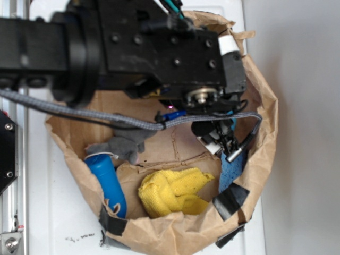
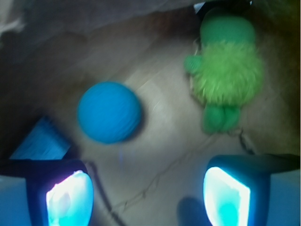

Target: Grab the green animal.

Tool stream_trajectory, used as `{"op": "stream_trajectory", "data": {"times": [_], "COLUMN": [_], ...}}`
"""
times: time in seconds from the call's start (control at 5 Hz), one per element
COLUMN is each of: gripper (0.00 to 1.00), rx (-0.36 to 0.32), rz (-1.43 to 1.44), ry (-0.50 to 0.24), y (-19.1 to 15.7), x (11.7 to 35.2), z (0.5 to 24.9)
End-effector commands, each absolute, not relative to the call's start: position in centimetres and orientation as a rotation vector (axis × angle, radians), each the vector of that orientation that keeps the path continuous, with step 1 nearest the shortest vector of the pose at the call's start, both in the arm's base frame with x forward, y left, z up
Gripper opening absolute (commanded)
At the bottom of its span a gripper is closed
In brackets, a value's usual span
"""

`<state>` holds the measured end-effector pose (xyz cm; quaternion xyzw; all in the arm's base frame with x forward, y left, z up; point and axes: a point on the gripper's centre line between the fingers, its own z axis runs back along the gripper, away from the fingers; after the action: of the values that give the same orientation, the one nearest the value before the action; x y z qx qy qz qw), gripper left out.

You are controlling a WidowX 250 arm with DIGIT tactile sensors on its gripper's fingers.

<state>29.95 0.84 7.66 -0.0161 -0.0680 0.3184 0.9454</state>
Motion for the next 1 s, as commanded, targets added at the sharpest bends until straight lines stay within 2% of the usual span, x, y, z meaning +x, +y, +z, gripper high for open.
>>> {"op": "stream_trajectory", "data": {"times": [0.0, 0.4, 0.6, 0.8], "gripper": [1.00, 1.00, 1.00, 1.00], "rx": [-0.021, 0.000, 0.035, 0.035], "rz": [0.629, 0.648, 0.661, 0.662], "ry": [-0.225, -0.275, -0.291, -0.305], "y": [4.8, 6.7, 7.9, 8.3], "x": [30.4, 30.8, 31.2, 31.6], "z": [9.0, 9.5, 8.8, 8.4]}}
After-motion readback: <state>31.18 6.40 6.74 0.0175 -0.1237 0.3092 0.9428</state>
